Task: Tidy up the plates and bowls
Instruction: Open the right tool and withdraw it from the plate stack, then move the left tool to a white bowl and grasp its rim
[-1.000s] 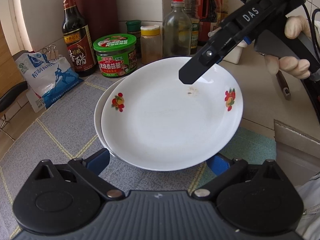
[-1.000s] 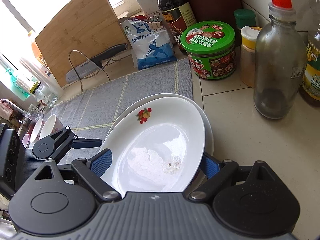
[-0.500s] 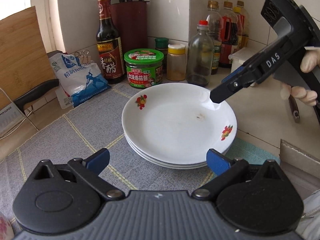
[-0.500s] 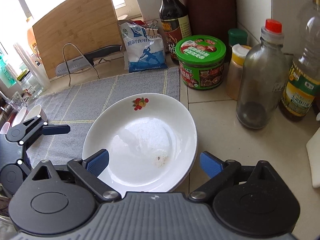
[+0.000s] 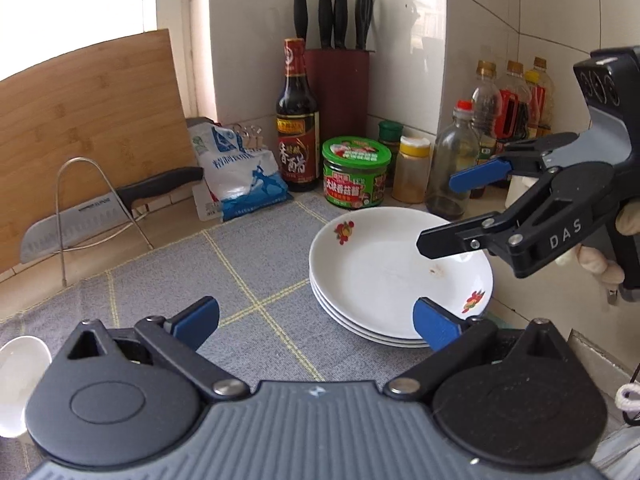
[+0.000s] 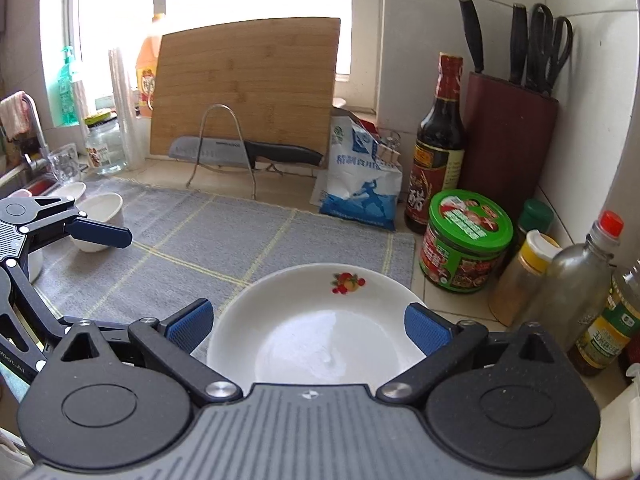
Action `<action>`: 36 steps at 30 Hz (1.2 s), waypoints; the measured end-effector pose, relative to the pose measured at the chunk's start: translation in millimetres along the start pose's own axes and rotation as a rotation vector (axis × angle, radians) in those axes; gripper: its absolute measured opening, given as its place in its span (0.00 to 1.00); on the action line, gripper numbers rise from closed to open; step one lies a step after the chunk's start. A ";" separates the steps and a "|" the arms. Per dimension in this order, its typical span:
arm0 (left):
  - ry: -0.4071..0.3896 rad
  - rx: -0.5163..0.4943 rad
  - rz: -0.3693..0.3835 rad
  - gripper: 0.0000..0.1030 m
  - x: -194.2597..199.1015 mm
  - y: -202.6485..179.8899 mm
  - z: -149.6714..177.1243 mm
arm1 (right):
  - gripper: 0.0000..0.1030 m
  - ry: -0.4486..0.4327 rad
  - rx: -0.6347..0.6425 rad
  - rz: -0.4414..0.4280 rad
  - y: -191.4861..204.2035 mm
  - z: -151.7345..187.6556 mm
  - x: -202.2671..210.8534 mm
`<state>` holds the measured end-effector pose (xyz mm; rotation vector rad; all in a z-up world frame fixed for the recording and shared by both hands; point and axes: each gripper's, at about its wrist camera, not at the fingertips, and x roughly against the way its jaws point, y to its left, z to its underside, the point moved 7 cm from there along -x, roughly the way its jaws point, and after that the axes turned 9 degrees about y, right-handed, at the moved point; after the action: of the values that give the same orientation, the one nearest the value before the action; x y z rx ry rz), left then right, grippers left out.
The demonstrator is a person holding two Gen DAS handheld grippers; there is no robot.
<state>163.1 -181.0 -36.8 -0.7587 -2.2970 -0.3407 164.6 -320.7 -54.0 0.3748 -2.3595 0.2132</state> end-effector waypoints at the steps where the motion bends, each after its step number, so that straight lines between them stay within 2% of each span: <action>1: 0.009 0.016 -0.002 0.99 3.8 4.6 3.2 | 1.00 -0.025 0.002 -0.020 7.0 -3.0 2.9; 5: 0.027 0.070 -0.004 0.99 12.0 25.8 23.7 | 1.00 -0.020 0.010 -0.053 34.2 -7.3 -2.3; 8: 0.025 0.053 -0.039 0.99 26.3 44.3 37.5 | 1.00 0.006 0.043 -0.052 64.1 -5.8 -10.7; 12: 0.040 0.054 -0.048 0.99 49.4 74.2 55.8 | 1.00 0.039 0.043 -0.052 107.9 -4.4 -23.4; 19: 0.056 0.120 -0.172 0.99 91.9 137.4 88.7 | 1.00 0.053 0.099 -0.065 193.4 -4.0 -45.0; 24: 0.084 0.183 -0.293 0.99 115.3 190.4 111.8 | 1.00 0.053 0.195 -0.110 255.8 -5.0 -62.4; 29: 0.112 0.237 -0.349 0.99 126.4 232.8 131.9 | 1.00 0.055 0.289 -0.173 310.4 -10.4 -80.5; 32: 0.139 0.251 -0.358 0.99 128.4 249.0 143.2 | 1.00 0.072 0.327 -0.217 333.9 -9.5 -88.5; 36: 0.173 0.262 -0.328 0.99 128.8 261.0 159.2 | 1.00 0.100 0.371 -0.257 358.9 -5.3 -99.0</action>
<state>160.2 150.1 -57.2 -0.2122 -2.2395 -0.2346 119.4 39.9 -134.9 0.8187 -2.1435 0.5363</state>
